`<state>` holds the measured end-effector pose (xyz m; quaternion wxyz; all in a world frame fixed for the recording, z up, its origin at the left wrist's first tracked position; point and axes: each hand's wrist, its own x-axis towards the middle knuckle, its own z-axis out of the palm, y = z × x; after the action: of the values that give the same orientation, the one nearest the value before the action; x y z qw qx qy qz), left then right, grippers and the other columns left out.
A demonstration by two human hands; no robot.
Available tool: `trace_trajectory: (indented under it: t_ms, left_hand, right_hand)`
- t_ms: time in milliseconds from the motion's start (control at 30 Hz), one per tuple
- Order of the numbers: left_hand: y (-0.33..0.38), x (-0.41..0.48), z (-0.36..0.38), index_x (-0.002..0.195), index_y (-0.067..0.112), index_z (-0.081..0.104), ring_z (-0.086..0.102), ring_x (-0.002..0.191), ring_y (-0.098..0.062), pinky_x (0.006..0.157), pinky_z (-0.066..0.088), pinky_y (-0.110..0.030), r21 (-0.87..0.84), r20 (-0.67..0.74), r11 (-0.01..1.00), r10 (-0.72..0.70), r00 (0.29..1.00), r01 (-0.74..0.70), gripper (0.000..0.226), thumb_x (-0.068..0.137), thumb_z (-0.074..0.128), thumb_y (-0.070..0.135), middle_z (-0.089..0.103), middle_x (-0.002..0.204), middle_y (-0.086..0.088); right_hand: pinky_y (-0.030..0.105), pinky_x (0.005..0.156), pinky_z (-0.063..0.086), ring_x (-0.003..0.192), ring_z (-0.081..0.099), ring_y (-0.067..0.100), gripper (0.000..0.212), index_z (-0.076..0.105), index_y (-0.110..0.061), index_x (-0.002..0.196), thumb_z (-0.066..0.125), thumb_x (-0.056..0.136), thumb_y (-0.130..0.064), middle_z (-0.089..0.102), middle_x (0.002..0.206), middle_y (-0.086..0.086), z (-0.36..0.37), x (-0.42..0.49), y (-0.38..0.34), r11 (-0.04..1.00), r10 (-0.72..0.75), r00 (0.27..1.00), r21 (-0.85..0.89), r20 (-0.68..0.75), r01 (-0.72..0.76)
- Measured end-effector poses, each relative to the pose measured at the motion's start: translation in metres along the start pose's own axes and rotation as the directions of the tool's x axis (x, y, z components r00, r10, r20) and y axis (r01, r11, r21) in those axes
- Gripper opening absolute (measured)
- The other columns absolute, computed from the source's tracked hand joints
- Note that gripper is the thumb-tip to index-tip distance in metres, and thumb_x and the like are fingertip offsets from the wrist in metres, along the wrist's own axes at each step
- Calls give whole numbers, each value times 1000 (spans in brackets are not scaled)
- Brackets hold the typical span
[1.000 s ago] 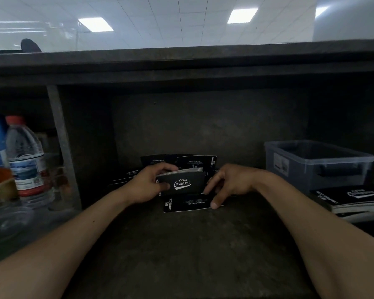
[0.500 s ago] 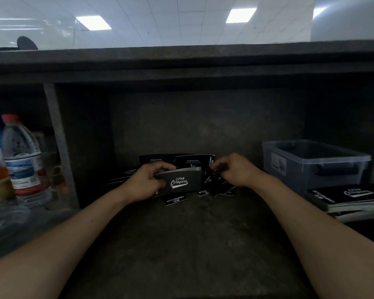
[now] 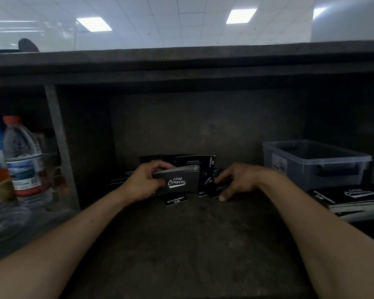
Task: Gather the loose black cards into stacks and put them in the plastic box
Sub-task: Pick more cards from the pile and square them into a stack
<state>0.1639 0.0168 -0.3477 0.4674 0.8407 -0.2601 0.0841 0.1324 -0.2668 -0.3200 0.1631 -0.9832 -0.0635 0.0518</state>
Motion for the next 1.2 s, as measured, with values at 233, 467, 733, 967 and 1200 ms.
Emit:
trace_trajectory:
  t_ms: [233,467,733,967,1200]
  left_hand:
    - [-1,0,1,121,14,62,60,86,5,69,51,-6,18,-43,1000,-3,999,4,43,87,62,-12,63,102,9]
    - [-7,3,-1,115,26,63,64,94,-1,73,53,-9,52,-14,999,-17,1000,17,44,87,64,-8,67,109,3]
    - [-9,5,-1,108,36,63,68,98,-11,76,56,-19,21,7,998,-51,999,51,42,87,67,-1,69,112,0]
    - [-10,6,-1,111,33,62,69,96,-18,77,59,-31,13,15,998,-66,998,66,42,87,65,-2,69,115,-6]
    - [-8,5,0,114,29,62,67,104,-35,91,55,-51,22,16,997,-69,997,69,42,87,65,-3,69,115,-6]
  right_hand:
    - [29,103,46,116,59,9,68,63,-30,130,90,67,-30,65,123,-13,3,2,-4,996,-58,997,73,56,54]
    - [21,94,49,98,68,0,58,70,-23,118,92,64,-19,75,104,-10,1,1,-9,948,-140,990,289,15,130]
    - [17,80,48,94,64,4,42,76,-29,103,91,64,-19,70,99,-10,2,-6,-16,970,-112,992,223,54,97]
    - [22,59,53,68,69,6,12,75,-25,78,79,72,-35,75,78,-5,-7,-4,-15,864,5,955,483,-298,146]
    - [24,47,47,70,63,15,8,63,-20,84,71,81,-20,66,83,2,6,2,-24,884,77,922,453,-379,112]
